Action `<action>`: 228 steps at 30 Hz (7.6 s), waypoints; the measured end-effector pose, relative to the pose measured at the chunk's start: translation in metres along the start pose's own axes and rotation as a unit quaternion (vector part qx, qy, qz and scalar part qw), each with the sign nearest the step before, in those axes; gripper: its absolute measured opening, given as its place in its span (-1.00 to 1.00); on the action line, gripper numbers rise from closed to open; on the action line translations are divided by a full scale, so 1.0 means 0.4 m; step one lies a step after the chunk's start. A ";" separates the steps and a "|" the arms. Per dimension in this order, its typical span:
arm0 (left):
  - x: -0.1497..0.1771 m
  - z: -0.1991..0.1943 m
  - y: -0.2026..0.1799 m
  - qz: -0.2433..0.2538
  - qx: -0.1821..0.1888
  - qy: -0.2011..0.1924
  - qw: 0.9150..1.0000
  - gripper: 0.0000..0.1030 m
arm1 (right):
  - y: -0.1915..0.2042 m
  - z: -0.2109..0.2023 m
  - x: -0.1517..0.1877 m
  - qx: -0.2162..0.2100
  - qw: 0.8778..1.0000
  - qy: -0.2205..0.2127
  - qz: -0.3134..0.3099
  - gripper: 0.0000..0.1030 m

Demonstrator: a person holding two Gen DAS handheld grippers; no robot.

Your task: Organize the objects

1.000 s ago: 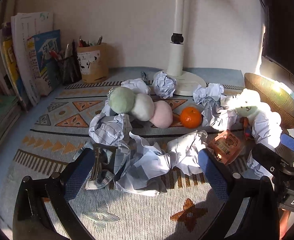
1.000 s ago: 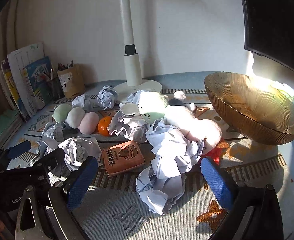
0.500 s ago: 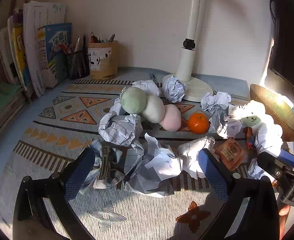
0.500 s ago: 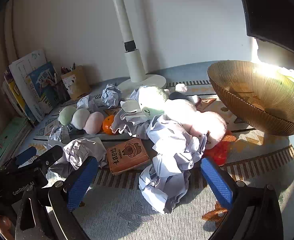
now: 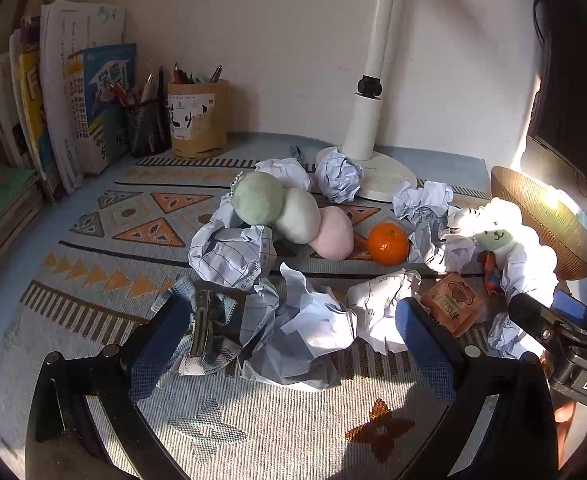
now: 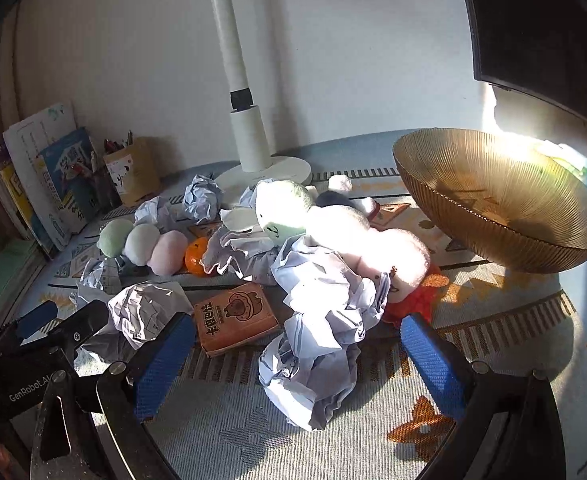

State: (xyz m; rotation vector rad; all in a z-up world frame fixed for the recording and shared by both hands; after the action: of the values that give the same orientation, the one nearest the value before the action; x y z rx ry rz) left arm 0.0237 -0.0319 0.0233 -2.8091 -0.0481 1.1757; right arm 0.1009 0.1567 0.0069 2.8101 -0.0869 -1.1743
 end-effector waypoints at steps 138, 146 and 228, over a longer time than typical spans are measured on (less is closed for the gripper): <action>0.031 -0.143 -0.054 0.080 0.187 0.040 0.978 0.08 | -0.042 -0.204 0.058 -0.145 0.988 0.050 -0.004 -0.08; -0.113 -0.183 -0.288 0.147 0.231 -0.003 0.962 0.08 | -0.261 -0.288 -0.049 -0.024 0.998 -0.038 0.047 -0.07; 0.011 -0.027 -0.010 0.025 0.081 0.022 0.996 0.94 | 0.029 -0.058 0.045 -0.095 0.992 0.020 -0.076 0.88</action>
State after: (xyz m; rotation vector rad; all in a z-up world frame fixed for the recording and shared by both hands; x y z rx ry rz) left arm 0.0345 -0.0286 0.0283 -2.7077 0.1158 1.0747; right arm 0.1298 0.1452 0.0117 2.7104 0.2334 -1.0890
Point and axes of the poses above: each gripper's, at about its wrist camera, not at the fingertips, and z roughly the way its jaws point, y to its left, x to its underside, the point moved 2 cm from there along z, roughly the way its jaws point, and after that the axes turned 6 degrees about y, right-handed, at the moved point
